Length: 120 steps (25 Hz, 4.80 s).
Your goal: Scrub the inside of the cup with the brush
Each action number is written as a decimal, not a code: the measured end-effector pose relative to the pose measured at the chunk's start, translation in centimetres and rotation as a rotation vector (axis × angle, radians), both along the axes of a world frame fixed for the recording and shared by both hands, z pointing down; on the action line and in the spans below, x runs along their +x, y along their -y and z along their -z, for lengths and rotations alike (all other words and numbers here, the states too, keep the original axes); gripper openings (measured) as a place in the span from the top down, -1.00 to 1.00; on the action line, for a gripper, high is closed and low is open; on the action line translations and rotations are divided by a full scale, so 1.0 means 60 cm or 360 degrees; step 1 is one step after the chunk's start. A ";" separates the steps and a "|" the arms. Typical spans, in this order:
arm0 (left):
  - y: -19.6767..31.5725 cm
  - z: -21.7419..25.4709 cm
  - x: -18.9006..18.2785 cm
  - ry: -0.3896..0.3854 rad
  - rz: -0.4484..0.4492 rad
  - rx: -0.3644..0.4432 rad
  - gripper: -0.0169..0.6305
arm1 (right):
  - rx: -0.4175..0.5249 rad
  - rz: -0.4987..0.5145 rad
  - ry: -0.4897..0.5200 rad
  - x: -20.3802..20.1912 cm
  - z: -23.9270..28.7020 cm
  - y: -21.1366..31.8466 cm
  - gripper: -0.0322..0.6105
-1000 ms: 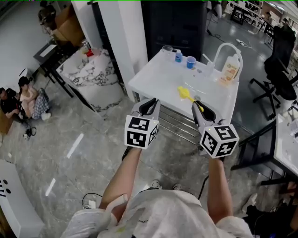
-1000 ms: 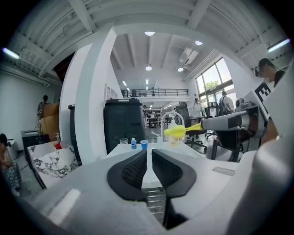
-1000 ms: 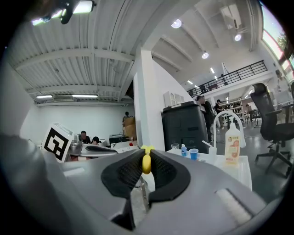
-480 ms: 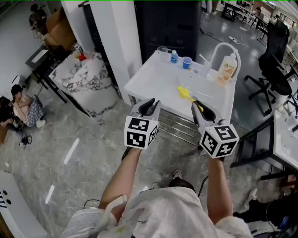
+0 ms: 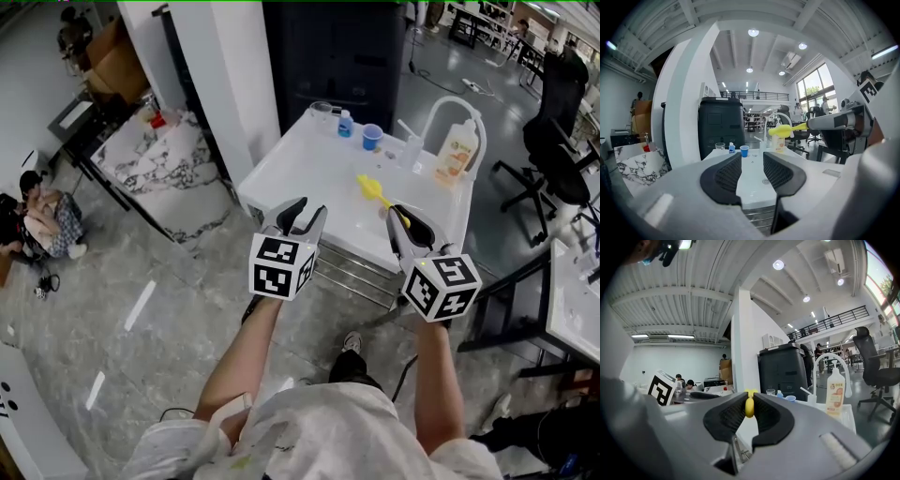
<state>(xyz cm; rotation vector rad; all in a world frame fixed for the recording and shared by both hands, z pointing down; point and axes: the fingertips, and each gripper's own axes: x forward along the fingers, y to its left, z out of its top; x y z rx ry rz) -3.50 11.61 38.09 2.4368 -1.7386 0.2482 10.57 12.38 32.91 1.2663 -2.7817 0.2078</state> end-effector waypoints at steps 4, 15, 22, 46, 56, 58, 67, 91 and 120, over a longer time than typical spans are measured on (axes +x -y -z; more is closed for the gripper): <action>0.060 0.001 0.014 -0.0005 0.0029 0.0014 0.42 | 0.0007 0.0016 0.0003 0.017 0.002 0.064 0.79; 0.213 -0.005 0.043 -0.0020 0.0114 0.0002 0.31 | -0.0014 0.0076 0.0004 0.054 -0.003 0.229 0.79; 0.284 -0.018 0.071 -0.0021 0.0097 -0.0043 0.30 | -0.0055 0.0111 0.0021 0.075 -0.018 0.302 0.79; 0.449 -0.030 0.067 0.0012 -0.0088 -0.0033 0.26 | -0.0116 -0.0041 0.0132 0.060 -0.051 0.445 0.79; 0.576 -0.042 0.015 -0.0025 -0.0395 -0.0048 0.24 | -0.0133 -0.0354 0.0096 0.003 -0.065 0.542 0.79; 0.596 -0.041 0.010 -0.0027 -0.0461 -0.0048 0.24 | -0.0128 -0.0423 0.0088 -0.004 -0.061 0.555 0.79; 0.638 -0.038 0.014 -0.0024 -0.0739 -0.0042 0.24 | -0.0090 -0.0653 0.0050 -0.023 -0.042 0.576 0.79; 0.683 -0.089 0.112 -0.0017 -0.0920 -0.0090 0.15 | -0.0050 -0.0654 -0.0002 0.019 -0.027 0.616 0.79; 0.757 -0.274 0.180 0.0025 -0.1003 -0.0253 -0.26 | -0.0157 -0.0657 -0.0091 0.039 -0.084 0.664 0.79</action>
